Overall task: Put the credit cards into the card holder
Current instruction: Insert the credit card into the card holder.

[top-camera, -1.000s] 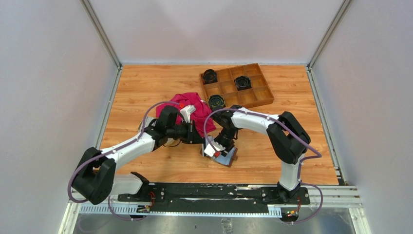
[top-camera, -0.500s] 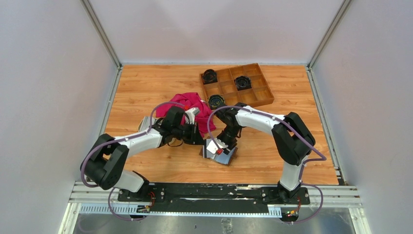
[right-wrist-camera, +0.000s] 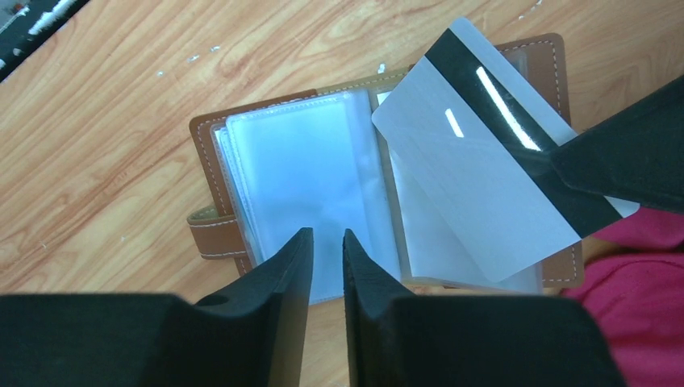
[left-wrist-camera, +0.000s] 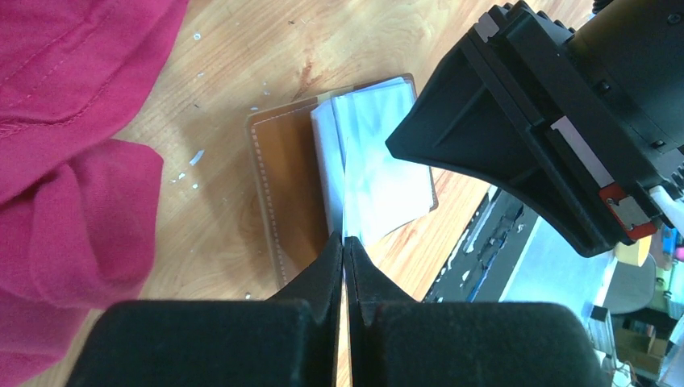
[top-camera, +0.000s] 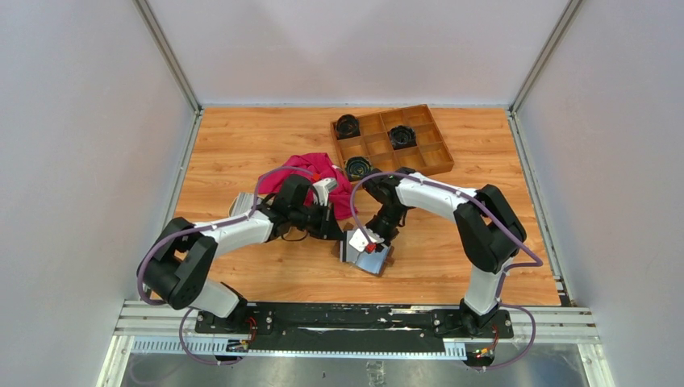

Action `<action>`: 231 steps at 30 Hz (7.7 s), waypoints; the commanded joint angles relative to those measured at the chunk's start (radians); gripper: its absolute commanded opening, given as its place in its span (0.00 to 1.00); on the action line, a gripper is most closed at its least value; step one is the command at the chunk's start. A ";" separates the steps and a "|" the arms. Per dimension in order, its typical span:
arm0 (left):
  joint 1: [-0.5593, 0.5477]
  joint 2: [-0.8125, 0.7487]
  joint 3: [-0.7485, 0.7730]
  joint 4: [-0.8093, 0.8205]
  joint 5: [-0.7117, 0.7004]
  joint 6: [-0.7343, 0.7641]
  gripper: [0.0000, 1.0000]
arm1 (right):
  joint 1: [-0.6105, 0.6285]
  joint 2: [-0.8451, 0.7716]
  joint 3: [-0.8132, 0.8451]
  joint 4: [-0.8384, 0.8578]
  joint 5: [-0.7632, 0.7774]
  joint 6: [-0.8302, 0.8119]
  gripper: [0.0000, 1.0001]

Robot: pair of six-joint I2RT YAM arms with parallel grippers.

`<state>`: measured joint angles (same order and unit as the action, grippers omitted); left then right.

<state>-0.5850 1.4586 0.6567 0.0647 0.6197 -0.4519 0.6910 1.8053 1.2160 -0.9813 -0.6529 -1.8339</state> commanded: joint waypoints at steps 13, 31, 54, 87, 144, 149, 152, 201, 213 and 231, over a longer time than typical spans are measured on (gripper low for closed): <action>-0.011 0.082 0.075 0.022 0.049 0.029 0.00 | -0.009 0.033 -0.036 -0.063 -0.023 -0.048 0.16; -0.012 0.045 0.080 0.040 0.099 0.001 0.00 | -0.003 0.063 -0.036 -0.062 -0.014 -0.053 0.15; -0.018 0.147 0.072 0.070 0.081 -0.011 0.00 | -0.002 0.063 -0.033 -0.062 -0.017 -0.051 0.15; -0.072 0.239 0.087 0.069 0.058 0.009 0.00 | -0.013 0.017 -0.013 -0.063 -0.039 -0.025 0.20; -0.116 0.394 0.324 -0.329 0.071 0.053 0.00 | -0.045 0.034 -0.016 -0.019 -0.029 0.008 0.17; -0.116 0.381 0.276 -0.224 0.073 -0.019 0.00 | -0.045 0.027 -0.016 -0.019 -0.034 0.008 0.18; -0.116 0.378 0.255 -0.182 0.067 -0.048 0.00 | -0.046 0.016 -0.016 -0.019 -0.033 0.010 0.18; -0.116 0.381 0.210 -0.118 0.046 -0.087 0.09 | 0.228 -0.160 -0.134 0.248 0.082 0.047 0.25; -0.116 0.376 0.196 -0.100 0.053 -0.097 0.12 | 0.310 -0.084 -0.130 0.320 0.178 0.096 0.16; -0.116 0.375 0.190 -0.113 0.040 -0.087 0.28 | 0.320 -0.091 -0.136 0.176 0.185 0.020 0.11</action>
<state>-0.6914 1.8263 0.8688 -0.0158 0.6956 -0.5587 1.0000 1.7321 1.0950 -0.7067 -0.4812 -1.7756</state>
